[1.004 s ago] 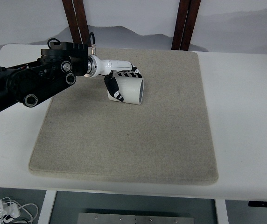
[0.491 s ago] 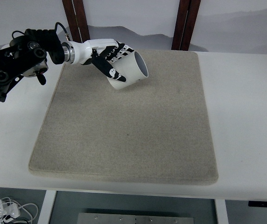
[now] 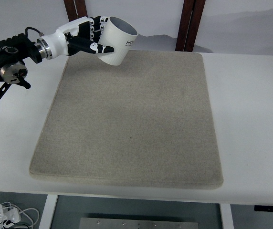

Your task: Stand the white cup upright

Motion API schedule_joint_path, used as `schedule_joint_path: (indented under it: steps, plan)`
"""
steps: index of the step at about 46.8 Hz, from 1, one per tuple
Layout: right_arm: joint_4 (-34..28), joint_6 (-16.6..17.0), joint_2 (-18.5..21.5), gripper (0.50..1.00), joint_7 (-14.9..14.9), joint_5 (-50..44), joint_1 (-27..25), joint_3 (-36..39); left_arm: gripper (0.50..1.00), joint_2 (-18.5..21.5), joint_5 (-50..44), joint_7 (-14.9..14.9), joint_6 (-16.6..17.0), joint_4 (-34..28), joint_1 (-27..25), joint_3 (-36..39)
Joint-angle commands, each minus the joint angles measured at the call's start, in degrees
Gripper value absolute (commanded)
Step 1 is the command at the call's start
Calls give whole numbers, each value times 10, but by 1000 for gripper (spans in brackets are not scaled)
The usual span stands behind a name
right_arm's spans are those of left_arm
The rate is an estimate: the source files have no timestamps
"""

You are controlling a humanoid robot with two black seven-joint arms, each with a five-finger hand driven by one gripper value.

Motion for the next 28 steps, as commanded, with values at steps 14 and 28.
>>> schedule_joint_path:
  steps: [14,28]
  plan:
    - [0,0,0,952,0,0,0,0,500,-6,-41,-118,-1,19,33,2]
    - [0,0,0,952,0,0,0,0,500,-34,-50,-182,-8,58,55,1]
